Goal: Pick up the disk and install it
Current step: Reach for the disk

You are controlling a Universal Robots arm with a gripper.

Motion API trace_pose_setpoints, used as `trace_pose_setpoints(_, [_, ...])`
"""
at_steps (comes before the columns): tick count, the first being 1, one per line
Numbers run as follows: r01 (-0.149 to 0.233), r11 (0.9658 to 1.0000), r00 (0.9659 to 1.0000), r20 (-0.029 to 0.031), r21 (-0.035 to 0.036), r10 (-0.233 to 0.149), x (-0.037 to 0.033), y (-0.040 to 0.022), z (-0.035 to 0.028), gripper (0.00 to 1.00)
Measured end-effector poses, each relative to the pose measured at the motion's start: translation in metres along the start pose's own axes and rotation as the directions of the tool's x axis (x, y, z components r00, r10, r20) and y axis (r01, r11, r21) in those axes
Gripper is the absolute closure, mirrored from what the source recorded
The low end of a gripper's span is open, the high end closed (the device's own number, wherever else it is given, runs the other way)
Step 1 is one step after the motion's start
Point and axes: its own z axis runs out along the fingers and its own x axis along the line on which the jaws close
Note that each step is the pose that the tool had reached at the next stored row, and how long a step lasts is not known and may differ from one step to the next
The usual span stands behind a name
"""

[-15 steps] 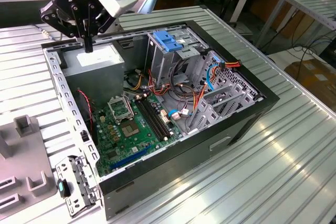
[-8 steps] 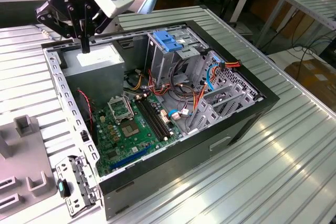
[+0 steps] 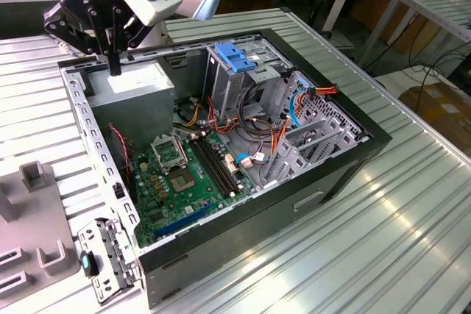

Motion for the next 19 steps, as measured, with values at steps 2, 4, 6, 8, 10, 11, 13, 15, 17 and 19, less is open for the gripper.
trace_pose_setpoints(2, [0.0, 1.0, 1.0, 0.0, 0.0, 0.0, 0.0012, -0.0001, 0.0, 0.89])
trace_pose_setpoints(4, [0.0, 1.0, 1.0, 0.0, 0.0, 0.0, 0.0023, -0.0002, 0.0, 0.89])
trace_pose_setpoints(6, [0.0, 1.0, 1.0, 0.0, 0.0, 0.0, 0.0033, -0.0003, -0.0001, 0.89])
trace_pose_setpoints(8, [0.0, 1.0, 1.0, 0.0, 0.0, 0.0, 0.0044, -0.0003, -0.0001, 0.89])
trace_pose_setpoints(10, [0.0, 1.0, 1.0, 0.0, 0.0, 0.0, 0.0058, -0.0005, -0.0001, 0.89])
trace_pose_setpoints(11, [0.0, 1.0, 1.0, 0.0, 0.0, 0.0, 0.0063, -0.0005, -0.0001, 0.89])
trace_pose_setpoints(13, [0.0, 1.0, 1.0, 0.0, 0.0, 0.0, 0.0074, -0.0006, -0.0001, 0.89])
trace_pose_setpoints(15, [0.0, 1.0, 1.0, 0.0, 0.0, 0.0, 0.0085, -0.0007, -0.0001, 0.89])
trace_pose_setpoints(17, [0.0, 1.0, 1.0, 0.0, 0.0, 0.0, 0.0095, -0.0007, -0.0001, 0.89])
trace_pose_setpoints(19, [0.0, 1.0, 1.0, 0.0, 0.0, 0.0, 0.0106, -0.0008, -0.0002, 0.89])
